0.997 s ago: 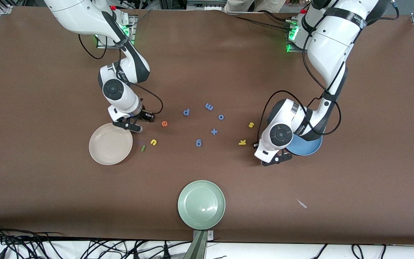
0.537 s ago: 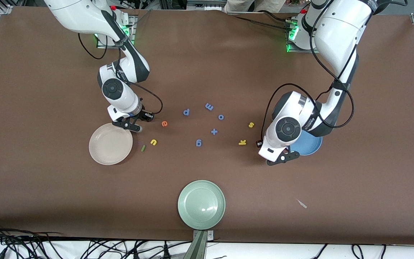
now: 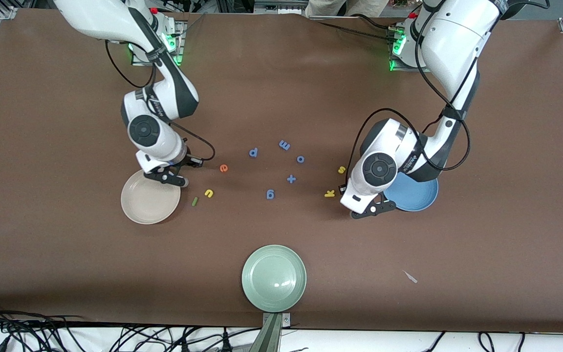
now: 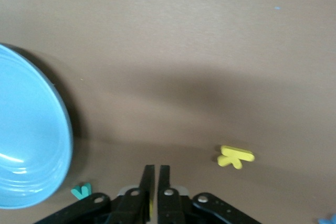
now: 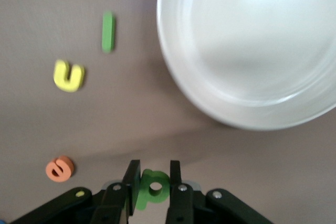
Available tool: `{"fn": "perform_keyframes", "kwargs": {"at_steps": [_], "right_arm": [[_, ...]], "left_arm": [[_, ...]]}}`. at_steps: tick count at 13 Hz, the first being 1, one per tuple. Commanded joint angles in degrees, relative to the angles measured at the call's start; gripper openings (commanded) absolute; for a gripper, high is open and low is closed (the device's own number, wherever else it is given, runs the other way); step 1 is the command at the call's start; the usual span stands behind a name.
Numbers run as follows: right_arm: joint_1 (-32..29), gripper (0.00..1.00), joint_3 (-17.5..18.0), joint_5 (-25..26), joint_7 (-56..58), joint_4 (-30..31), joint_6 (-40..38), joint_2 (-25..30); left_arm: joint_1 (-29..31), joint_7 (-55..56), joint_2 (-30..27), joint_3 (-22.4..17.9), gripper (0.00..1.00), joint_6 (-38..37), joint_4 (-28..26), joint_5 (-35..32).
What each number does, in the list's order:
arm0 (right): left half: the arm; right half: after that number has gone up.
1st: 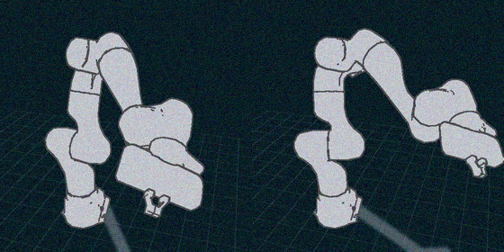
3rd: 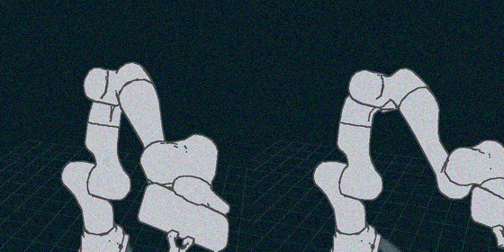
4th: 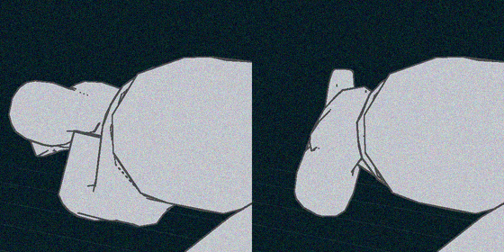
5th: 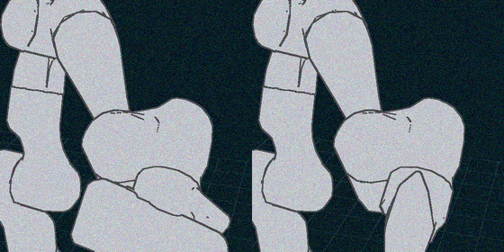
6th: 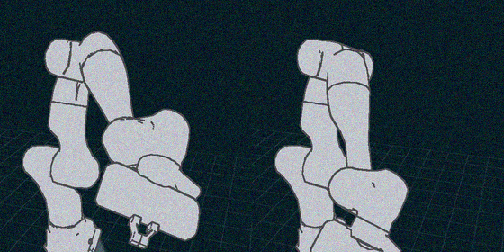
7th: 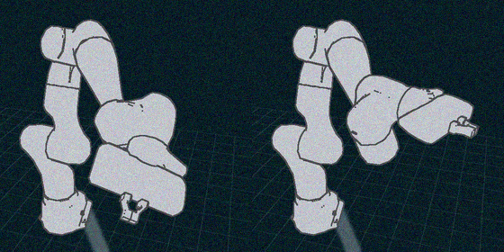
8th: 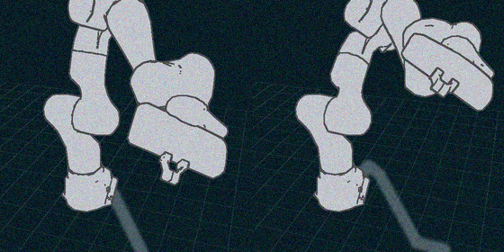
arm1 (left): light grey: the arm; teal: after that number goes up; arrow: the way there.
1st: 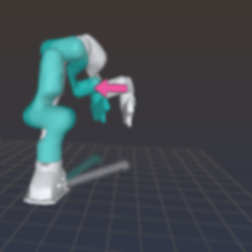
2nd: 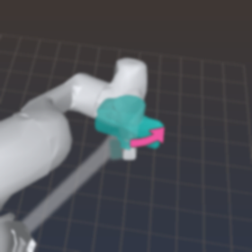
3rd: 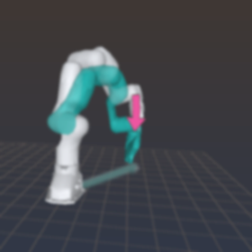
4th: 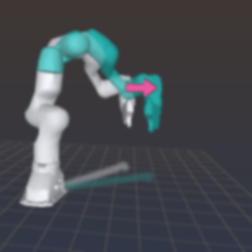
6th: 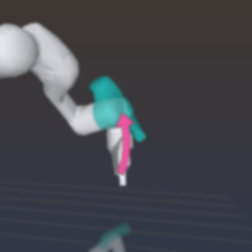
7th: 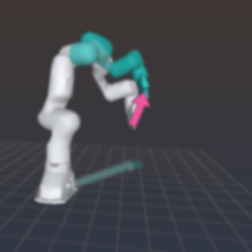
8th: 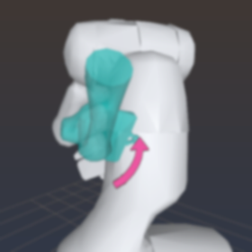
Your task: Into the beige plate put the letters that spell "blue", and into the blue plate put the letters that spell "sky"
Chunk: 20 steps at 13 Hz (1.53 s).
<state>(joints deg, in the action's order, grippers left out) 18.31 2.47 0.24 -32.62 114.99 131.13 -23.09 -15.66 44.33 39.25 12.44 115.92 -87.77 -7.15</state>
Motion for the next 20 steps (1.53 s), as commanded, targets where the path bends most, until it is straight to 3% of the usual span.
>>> {"fn": "perform_keyframes", "kwargs": {"at_steps": [1,2,6,8,9,11,13,17,20], "right_arm": [[-0.8,0.17,-3.2,-0.2,7.6,-3.4,-1.9,-0.5],[-2.0,0.17,-3.9,-0.2,11.1,-4.7,-1.9,-0.9],[-4.8,0.21,-4.1,-0.2,14.3,-9.0,-1.8,-4.9],[-4.8,0.66,-4.1,-0.3,14.3,-9.0,-1.8,-5.0],[-4.8,0.71,-4.1,-0.3,14.0,-9.1,-1.8,-5.0],[-4.4,0.71,-4.0,-0.9,12.9,-10.2,-1.8,-5.2],[-4.0,0.71,-3.6,-0.8,9.3,-12.6,-1.9,-6.8],[-3.0,0.71,-0.7,-0.8,0.3,-18.9,-1.8,-12.4],[-2.1,0.71,0.5,-0.7,-4.8,-23.0,-1.6,-16.2]], "left_arm": [[-0.1,0.2,-2.4,0.4,0.82,-1.7,-0.2,-0.9],[-0.1,0.1,-2.5,1.0,1.0,-4.9,0.0,-0.9],[0.1,2.9,-3.8,1.7,1.0,-7.9,-0.9,0.3],[0.2,8.5,-4.5,2.9,1.0,-7.8,-2.0,2.1],[0.6,10.8,-5.2,2.9,1.0,-7.3,-2.9,2.1],[0.8,16.5,-7.9,2.7,1.0,-6.7,-7.3,1.4],[1.0,22.7,-12.9,2.6,0.94,0.9,-16.6,1.4],[5.2,27.1,-20.3,2.5,0.93,15.6,-32.2,1.3],[9.5,26.8,-20.2,2.7,0.89,25.3,-38.3,0.6]]}}
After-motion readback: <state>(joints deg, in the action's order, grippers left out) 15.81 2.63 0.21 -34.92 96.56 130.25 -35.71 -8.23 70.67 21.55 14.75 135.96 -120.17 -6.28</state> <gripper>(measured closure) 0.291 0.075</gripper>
